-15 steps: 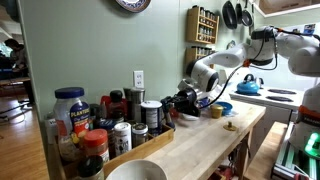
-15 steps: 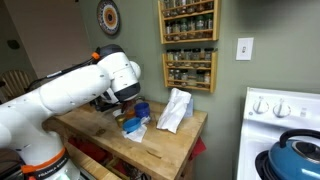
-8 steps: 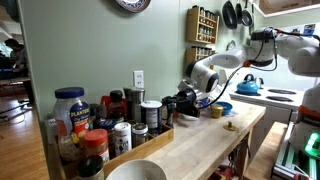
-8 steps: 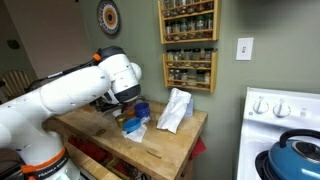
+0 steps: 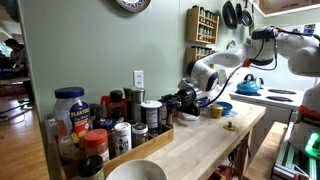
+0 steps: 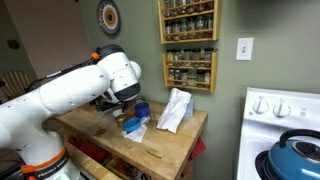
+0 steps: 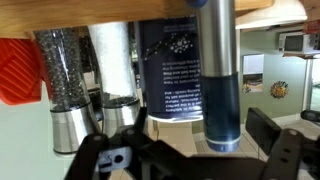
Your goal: Pick up the flash light and place it standing with the light facing downwards on the table
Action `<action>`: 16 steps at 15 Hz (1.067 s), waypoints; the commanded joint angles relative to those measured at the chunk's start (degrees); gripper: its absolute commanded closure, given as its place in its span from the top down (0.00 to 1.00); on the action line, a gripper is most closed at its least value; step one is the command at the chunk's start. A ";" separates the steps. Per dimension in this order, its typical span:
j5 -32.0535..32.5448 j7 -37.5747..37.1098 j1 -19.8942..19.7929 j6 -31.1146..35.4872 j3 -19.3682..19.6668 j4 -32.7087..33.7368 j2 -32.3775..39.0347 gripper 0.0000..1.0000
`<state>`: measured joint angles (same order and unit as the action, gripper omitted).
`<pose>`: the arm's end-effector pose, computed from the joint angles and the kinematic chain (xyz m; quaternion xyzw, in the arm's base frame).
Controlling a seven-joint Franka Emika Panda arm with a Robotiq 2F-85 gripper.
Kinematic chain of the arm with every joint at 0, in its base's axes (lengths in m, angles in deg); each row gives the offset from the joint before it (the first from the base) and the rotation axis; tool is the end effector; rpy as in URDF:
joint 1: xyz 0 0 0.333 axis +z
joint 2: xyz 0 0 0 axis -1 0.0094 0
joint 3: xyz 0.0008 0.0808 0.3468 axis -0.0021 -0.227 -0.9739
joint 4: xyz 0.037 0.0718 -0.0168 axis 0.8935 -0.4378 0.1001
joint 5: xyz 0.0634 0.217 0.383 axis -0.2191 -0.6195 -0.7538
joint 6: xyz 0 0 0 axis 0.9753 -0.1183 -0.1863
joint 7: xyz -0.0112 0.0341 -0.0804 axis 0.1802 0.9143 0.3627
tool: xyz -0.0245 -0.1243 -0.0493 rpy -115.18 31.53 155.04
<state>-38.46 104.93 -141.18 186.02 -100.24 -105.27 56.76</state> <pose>0.4738 0.2829 0.1637 -0.5379 -0.5081 -0.4625 0.4884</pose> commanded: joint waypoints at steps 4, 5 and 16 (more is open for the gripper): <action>-2.46 -10.64 -5.70 3.27 -7.69 -6.55 -10.72 1.00; -3.88 -14.49 -6.65 4.32 -9.53 -7.44 -12.51 1.00; -5.97 -49.04 -10.53 13.47 -22.86 -12.99 -31.59 1.00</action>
<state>-45.04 66.52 -150.08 201.52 -120.92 -115.56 35.46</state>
